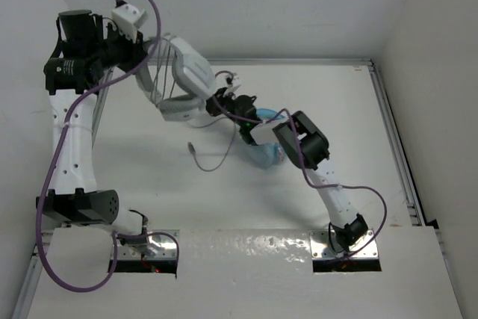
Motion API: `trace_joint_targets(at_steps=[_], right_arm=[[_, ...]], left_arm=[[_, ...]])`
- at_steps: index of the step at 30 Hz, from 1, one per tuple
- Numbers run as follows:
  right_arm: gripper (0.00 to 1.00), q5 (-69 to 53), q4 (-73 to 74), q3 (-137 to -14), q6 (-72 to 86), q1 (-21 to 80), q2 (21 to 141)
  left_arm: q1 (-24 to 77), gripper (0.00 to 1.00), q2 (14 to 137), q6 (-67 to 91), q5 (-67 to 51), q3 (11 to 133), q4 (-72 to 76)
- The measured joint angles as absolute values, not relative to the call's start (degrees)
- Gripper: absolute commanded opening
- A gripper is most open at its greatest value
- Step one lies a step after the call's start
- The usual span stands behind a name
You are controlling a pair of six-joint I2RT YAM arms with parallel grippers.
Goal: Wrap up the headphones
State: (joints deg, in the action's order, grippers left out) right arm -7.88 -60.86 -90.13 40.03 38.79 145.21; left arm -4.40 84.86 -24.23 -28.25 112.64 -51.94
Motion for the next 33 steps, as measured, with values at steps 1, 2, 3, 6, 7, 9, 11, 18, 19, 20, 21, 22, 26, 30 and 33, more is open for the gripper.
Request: trace_joint_targets(at_steps=[1, 2, 3, 6, 7, 9, 11, 18, 19, 20, 21, 22, 26, 30, 33], right_arm=[[0.00, -9.56, -61.91, -87.31, 40.03, 36.73, 143.20], [0.00, -11.27, -62.57, -84.18, 39.88, 34.59, 140.73], [0.00, -13.04, -62.52, -81.62, 39.22, 32.77, 138.06], [0.00, -16.32, -61.30, -77.47, 37.19, 29.04, 130.37], [0.00, -17.69, -60.34, -76.66, 36.49, 28.53, 127.52], [0.00, -20.67, -58.57, -76.14, 35.42, 28.93, 122.76], [0.00, -23.99, -55.99, -76.42, 34.54, 30.48, 119.22], [0.00, -32.75, -36.75, -83.44, 30.72, 33.85, 117.30], [0.00, -33.36, -33.74, -84.36, 29.69, 33.89, 117.30], [0.00, -33.95, -30.00, -85.56, 28.21, 34.00, 117.30], [0.00, -34.44, -26.65, -86.52, 26.94, 34.15, 117.30], [0.00, -34.72, -23.31, -87.64, 25.61, 34.30, 117.27], [0.00, -34.68, -12.08, -89.41, 20.10, 34.81, 116.46], [0.00, -34.09, 1.76, -94.43, 12.69, 34.81, 116.40], [0.00, -34.09, 9.80, -99.68, 7.79, 34.83, 116.33]], left_arm=[[-4.34, 0.00, 83.96, -28.08, -28.56, 111.31, -53.69], [-4.10, 0.00, 83.37, -31.79, -28.67, 109.91, -55.22], [-3.88, 0.00, 82.74, -36.40, -28.32, 107.83, -57.19], [-2.24, 0.00, 82.15, -45.23, -25.45, 100.33, -60.58], [-1.65, 0.00, 82.24, -48.71, -22.90, 97.43, -61.21], [0.03, 0.00, 82.56, -52.82, -19.33, 90.48, -60.31], [1.21, 0.00, 82.56, -55.75, -15.84, 85.34, -59.42], [6.50, 0.00, 81.41, -59.55, 0.19, 74.28, -50.74], [7.64, 0.00, 81.36, -59.09, 3.09, 72.82, -48.66], [8.75, 0.00, 81.52, -58.39, 6.11, 71.42, -46.59], [9.76, 0.00, 81.89, -57.52, 8.71, 70.46, -44.88], [10.61, 0.00, 82.70, -56.07, 11.49, 70.00, -43.55], [10.59, 0.00, 86.89, -50.96, 20.73, 70.15, -36.84], [10.76, 0.00, 87.88, -48.95, 26.55, 70.15, -30.48], [10.94, 0.00, 87.88, -48.97, 30.35, 70.17, -25.63]])
